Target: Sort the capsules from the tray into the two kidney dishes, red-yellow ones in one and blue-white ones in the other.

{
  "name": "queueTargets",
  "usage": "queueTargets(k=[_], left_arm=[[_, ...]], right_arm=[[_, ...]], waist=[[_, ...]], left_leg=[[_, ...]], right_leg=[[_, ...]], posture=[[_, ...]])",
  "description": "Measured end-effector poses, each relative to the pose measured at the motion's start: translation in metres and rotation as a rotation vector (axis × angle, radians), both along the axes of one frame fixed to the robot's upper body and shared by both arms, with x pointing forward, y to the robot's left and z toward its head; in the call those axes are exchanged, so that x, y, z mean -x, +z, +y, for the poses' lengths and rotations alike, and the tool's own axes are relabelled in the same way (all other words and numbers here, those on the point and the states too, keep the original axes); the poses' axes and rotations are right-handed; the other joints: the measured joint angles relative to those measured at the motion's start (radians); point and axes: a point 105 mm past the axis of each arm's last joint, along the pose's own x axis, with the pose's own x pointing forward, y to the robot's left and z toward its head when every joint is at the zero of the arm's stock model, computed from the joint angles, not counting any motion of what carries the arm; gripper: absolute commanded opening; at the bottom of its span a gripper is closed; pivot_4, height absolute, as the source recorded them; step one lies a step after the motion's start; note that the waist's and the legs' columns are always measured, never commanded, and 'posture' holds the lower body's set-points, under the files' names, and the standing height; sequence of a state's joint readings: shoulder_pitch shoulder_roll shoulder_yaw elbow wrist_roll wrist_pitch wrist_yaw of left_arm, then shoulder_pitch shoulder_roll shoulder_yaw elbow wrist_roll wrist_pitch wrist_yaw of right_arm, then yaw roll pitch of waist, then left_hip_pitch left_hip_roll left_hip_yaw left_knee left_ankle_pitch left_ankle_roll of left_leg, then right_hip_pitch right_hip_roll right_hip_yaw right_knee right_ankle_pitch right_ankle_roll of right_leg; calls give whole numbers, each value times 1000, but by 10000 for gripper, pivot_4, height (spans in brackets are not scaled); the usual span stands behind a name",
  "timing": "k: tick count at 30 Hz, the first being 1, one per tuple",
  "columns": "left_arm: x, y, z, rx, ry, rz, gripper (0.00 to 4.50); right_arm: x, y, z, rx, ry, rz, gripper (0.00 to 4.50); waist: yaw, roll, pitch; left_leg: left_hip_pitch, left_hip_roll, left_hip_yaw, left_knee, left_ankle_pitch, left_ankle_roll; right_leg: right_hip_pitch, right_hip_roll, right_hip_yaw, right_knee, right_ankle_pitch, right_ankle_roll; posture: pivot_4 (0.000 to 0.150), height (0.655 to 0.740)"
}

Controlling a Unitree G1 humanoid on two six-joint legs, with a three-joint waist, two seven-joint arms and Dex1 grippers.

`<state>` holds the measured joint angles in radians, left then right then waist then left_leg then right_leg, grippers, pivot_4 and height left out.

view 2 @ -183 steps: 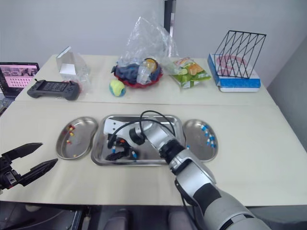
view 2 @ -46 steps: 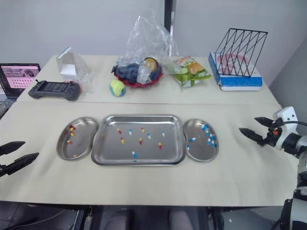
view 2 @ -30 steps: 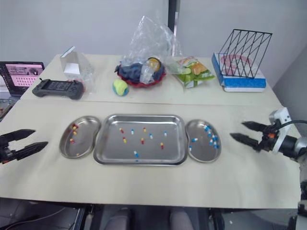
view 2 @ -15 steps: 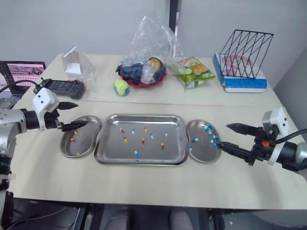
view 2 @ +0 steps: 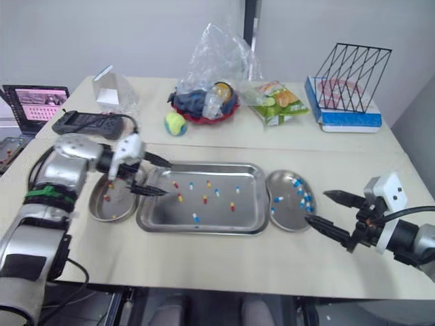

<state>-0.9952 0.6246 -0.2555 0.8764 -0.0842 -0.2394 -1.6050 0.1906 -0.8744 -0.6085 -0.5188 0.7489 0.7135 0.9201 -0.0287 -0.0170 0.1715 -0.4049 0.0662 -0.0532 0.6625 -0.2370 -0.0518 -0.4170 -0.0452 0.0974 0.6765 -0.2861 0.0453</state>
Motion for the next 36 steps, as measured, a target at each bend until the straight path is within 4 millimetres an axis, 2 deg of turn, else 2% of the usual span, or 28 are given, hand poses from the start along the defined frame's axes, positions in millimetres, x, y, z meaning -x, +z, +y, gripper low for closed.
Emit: queueTargets(k=[3, 8, 9, 12, 27, 28, 36], left_arm=[[2, -21, 1, -100, -41, 25, 45000], [1, -32, 1, -188, -86, 18, 45000], [0, -31, 0, -196, -90, 17, 39468], [-1, -31, -6, -193, -95, 24, 31250], [-3, -38, -9, -214, -89, 28, 31250], [-4, -38, -9, -215, -86, 25, 26190], [-6, -37, -8, -219, -68, 9, 169]], right_arm=[[4, -7, -2, 19, -20, 9, 44635], [8, -13, -3, 17, -44, 19, 44635], [8, -13, -3, 24, -50, 20, 45000], [9, -15, -5, 30, -64, 26, 45000], [7, -11, -8, 41, -82, 4, 45000], [6, -11, -8, 42, -81, 4, 45000], [0, -14, -10, 57, -87, -4, 45000]], waist=[[-3, 0, 0], [-7, 0, 0], [-8, 0, 0], [-8, 0, 0], [-10, 0, 0], [-10, 0, 0], [-11, 0, 0]], left_leg=[[0, 0, -1, 0, 0, 0], [-1, 0, -1, 0, 0, 1], [0, 0, -1, 0, 0, 1], [-1, 0, -1, 0, 0, 1], [0, 0, -2, 0, 0, 1], [0, 0, -2, 0, 0, 1], [0, 0, -2, 0, 0, 1]], right_leg=[[-1, 1, 0, 0, 0, 0], [0, 1, 0, 0, 0, 0], [0, 1, 0, 0, 0, 0], [0, 1, 0, 0, 0, 0], [0, 1, 0, 1, 0, 0], [0, 1, 0, 1, 0, 0], [1, 1, 0, 1, 0, 0]], posture=[[1500, 7174], [1500, 7174], [1500, 7174], [1500, 7174], [1500, 7174], [1500, 7174], [1500, 7174]])
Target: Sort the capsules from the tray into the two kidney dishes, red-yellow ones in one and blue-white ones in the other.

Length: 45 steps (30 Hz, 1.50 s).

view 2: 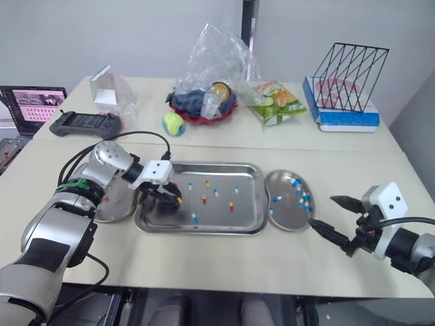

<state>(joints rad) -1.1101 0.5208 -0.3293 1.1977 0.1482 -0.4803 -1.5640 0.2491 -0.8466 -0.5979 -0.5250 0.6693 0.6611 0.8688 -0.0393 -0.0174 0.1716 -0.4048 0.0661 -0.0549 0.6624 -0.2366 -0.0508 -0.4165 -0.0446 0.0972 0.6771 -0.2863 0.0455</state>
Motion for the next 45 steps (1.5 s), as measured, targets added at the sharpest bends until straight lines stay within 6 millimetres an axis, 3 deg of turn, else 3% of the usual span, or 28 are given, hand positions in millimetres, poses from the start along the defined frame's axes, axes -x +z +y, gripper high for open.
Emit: queueTargets(k=[9, 14, 16, 21, 23, 28, 31, 36, 45], left_arm=[[3, 1, 1, 0, -14, 17, 169], [-1, 17, 3, 122, 37, 10, 169], [-4, 25, 13, 162, 92, 14, 169], [-5, 74, 70, 261, 309, -40, 169], [0, 81, 92, 252, 380, -47, 169], [20, 59, 121, 211, 477, 26, 169], [35, 34, 124, 180, 481, 91, 169], [41, 20, 126, 153, 528, 97, 169], [41, 23, 134, 155, 595, 53, 30138]], right_arm=[[-3, -3, -4, 7, -12, 8, 45000], [-6, -3, 1, -4, 24, 7, 45000], [-7, -1, 2, -5, 32, 4, 45000], [-14, 9, 8, -18, 98, -15, 45000], [-16, 10, 13, -50, 134, 6, 45000], [-23, 16, 22, -87, 200, 19, 45000], [-28, 15, 25, -95, 226, 34, 45000], [-37, 17, 31, -90, 268, 35, 45000], [-42, 16, 31, -86, 285, 49, 45000]], waist=[[0, 0, 0], [-2, 0, 0], [-6, 0, 0], [-19, 0, 0], [-19, 0, 0], [-11, 1, 0], [-2, 0, 0], [3, 0, 0], [-3, 0, 0]], left_leg=[[0, 0, 0, 0, 0, 0], [0, 0, 0, 0, 0, 0], [0, 0, 0, 0, 0, 0], [1, 1, -1, 0, 0, 0], [1, 1, 0, 0, 0, 0], [1, 1, 0, 0, 0, 0], [0, 1, 0, 0, 0, 0], [0, 1, 0, 1, 0, 0], [0, 1, 0, 1, 0, 0]], right_leg=[[0, 0, 0, 0, 0, 0], [0, 0, 0, 1, 0, 0], [0, 0, 0, 1, 0, 0], [-2, 1, 0, 3, -1, 0], [-1, 0, 0, 3, -1, 0], [-1, 0, 0, 3, -1, 0], [-2, 0, -1, 3, -1, 0], [-2, 0, -1, 3, -1, 0], [-3, 0, -1, 3, -1, 0]], posture=[[1500, 7174], [1500, 7174], [1500, 7174], [1500, 7174], [1500, 7174], [1500, 7174], [1500, 7174], [1500, 7174], [1500, 7174]])
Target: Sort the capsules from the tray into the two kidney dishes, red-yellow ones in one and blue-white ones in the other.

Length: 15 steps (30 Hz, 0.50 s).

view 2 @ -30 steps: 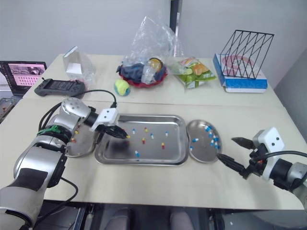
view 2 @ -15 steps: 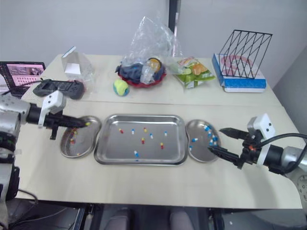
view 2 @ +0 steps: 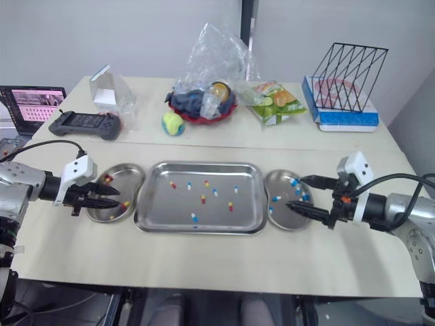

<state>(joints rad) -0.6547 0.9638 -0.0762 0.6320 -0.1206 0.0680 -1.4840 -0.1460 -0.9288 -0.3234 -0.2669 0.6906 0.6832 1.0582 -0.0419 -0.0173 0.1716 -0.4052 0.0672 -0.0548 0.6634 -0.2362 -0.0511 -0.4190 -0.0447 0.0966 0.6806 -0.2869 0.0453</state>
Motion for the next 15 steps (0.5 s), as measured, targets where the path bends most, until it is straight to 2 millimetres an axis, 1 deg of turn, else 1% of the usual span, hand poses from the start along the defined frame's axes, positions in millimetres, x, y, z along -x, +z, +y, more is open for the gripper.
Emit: queueTargets(k=[3, 4, 5, 7, 9, 13, 15], left_arm=[[-3, 14, 5, 58, 51, -47, 40196], [-3, 21, 9, 80, 74, -67, 43058], [-3, 27, 14, 96, 96, -84, 44867], [-1, 40, 22, 125, 132, -125, 44867], [2, 48, 30, 159, 164, -161, 44867], [13, 44, 43, 266, 235, -167, 44867], [19, 41, 47, 347, 271, -186, 44867]], right_arm=[[0, -1, 1, 1, 8, 4, 45000], [0, -1, 1, 2, 9, 4, 45000], [0, -1, 1, 3, 7, 4, 45000], [-1, -2, -1, 0, -1, 2, 45000], [-2, -3, -5, -7, -14, -3, 45000], [-3, -5, -8, -24, -27, -17, 45000], [-5, -8, -13, -38, -52, -25, 45000]], waist=[[0, 0, 0], [-1, 0, 0], [-1, 0, 0], [-2, 0, 0], [-2, 0, 0], [-3, 0, 0], [-3, 0, 0]], left_leg=[[0, 0, 0, 0, 0, 0], [0, 0, 0, 0, 0, 0], [0, 0, 0, 0, 0, 0], [0, 0, 0, 0, 0, 0], [0, 0, 0, 0, 0, 0], [0, 1, 0, 0, 0, 0], [0, 1, 0, 0, 0, 0]], right_leg=[[0, 0, 0, 0, 0, 0], [0, 0, 0, 0, 0, 0], [0, 0, 0, 0, 0, 0], [0, 0, 0, 0, 0, 0], [0, 0, 0, 0, 0, 0], [-1, 0, 0, 1, 0, 0], [-1, 0, 0, 1, 0, 0]], posture=[[1500, 7174], [1500, 7174], [1500, 7174], [1500, 7174], [1500, 7174], [1500, 7174], [1500, 7174]])
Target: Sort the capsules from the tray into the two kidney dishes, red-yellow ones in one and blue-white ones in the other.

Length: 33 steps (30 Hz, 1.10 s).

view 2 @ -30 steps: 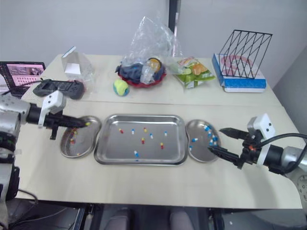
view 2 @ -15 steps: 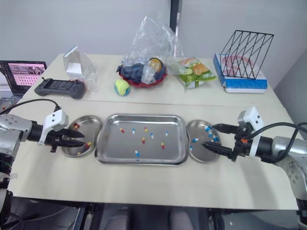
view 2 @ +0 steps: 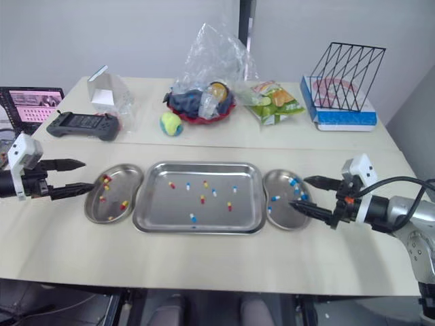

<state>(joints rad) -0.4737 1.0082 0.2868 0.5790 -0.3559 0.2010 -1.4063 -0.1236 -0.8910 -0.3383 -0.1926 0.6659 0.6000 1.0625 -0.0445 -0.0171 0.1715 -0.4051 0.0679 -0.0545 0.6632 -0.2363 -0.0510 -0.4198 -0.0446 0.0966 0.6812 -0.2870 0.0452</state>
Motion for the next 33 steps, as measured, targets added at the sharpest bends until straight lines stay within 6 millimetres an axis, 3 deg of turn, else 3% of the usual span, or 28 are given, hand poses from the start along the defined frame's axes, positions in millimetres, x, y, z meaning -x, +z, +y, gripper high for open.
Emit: queueTargets(k=[6, 12, 21, 25, 33], left_arm=[[32, -2, 47, 146, 236, -92, 44867], [49, -9, 70, 141, 361, -119, 44867], [53, -14, 72, 119, 386, -121, 44867], [50, -12, 71, 122, 381, -135, 44867], [50, -12, 72, 120, 380, -133, 44867]], right_arm=[[-10, -6, -37, -4, -156, -51, 45000], [-22, -15, -61, -42, -270, -63, 45000], [-28, -20, -72, -42, -308, -61, 45000], [-33, -23, -61, -52, -276, -53, 45000], [-34, -24, -60, -58, -271, -52, 45000]], waist=[[-1, 0, 0], [4, 0, 0], [0, 0, 0], [-1, 0, 0], [0, 0, 0]], left_leg=[[1, 0, 1, 0, 0, 0], [1, 0, 1, 0, 0, 0], [1, 0, 2, -1, 0, 0], [1, 0, 2, -1, 0, 0], [1, 0, 2, -1, 0, 0]], right_leg=[[0, 0, 0, 0, 0, 0], [1, 0, 0, 0, 0, 0], [0, 0, 0, 0, 0, 0], [0, 0, 0, 0, 0, 0], [0, 0, 0, 0, 0, 0]], posture=[[1500, 7174], [1500, 7174], [1500, 7174], [1500, 7174], [1500, 7174]])
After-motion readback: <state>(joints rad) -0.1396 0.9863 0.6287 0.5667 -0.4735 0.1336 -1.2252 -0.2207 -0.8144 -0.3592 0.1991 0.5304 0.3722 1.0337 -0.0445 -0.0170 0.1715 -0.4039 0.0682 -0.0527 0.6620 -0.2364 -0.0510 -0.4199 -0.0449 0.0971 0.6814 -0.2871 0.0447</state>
